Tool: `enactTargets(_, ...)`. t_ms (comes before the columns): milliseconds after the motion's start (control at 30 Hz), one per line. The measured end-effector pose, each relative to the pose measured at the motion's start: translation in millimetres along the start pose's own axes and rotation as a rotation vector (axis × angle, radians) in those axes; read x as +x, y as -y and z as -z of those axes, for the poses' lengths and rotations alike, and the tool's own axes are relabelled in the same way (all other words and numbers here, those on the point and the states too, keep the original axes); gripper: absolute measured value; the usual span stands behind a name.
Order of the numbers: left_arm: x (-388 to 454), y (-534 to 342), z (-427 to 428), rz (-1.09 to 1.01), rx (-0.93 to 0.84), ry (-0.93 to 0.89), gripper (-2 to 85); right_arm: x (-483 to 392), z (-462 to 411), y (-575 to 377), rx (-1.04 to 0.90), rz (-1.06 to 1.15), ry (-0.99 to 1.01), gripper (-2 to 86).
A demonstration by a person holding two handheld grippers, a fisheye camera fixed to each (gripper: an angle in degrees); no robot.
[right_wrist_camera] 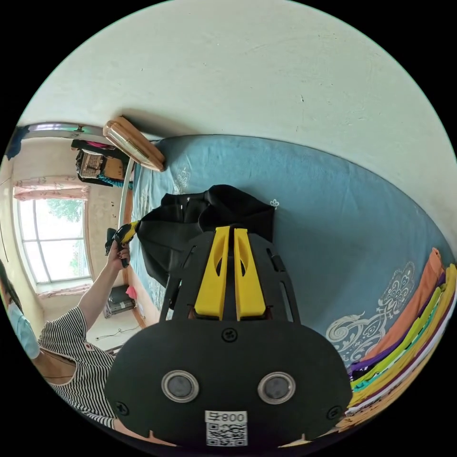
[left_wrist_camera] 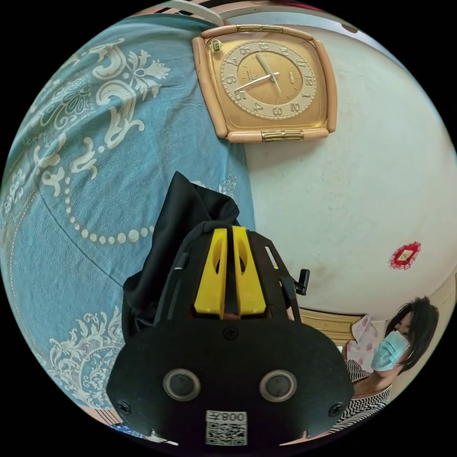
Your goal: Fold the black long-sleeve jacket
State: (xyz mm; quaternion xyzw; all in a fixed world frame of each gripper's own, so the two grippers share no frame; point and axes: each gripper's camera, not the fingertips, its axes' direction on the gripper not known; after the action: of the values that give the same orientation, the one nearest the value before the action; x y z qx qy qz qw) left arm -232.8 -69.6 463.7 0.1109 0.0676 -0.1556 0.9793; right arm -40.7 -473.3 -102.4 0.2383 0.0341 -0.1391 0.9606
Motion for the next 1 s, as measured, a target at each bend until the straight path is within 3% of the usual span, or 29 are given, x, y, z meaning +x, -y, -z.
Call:
enactTargets(267, -5, 58, -46, 0.031, 0.011, 0.044, 3.5, 34, -4, 44, 0.045, -0.203, 0.141, 1.8)
enactTargets(633, 5, 78, -51, 0.002, 0.085, -0.203, 6.8, 40, 6, 46, 0.161, -0.309, 0.49, 3.6)
enactTargets(800, 24, 77, -52, -0.017, 0.208, -0.284, 3.7, 28, 15, 49, 0.187, -0.356, 0.543, 4.7)
enactTargets(1000, 112, 73, -119, -0.276, -0.063, -0.07, 1.2, -16, 37, 46, 0.28, -0.332, 0.485, 4.2)
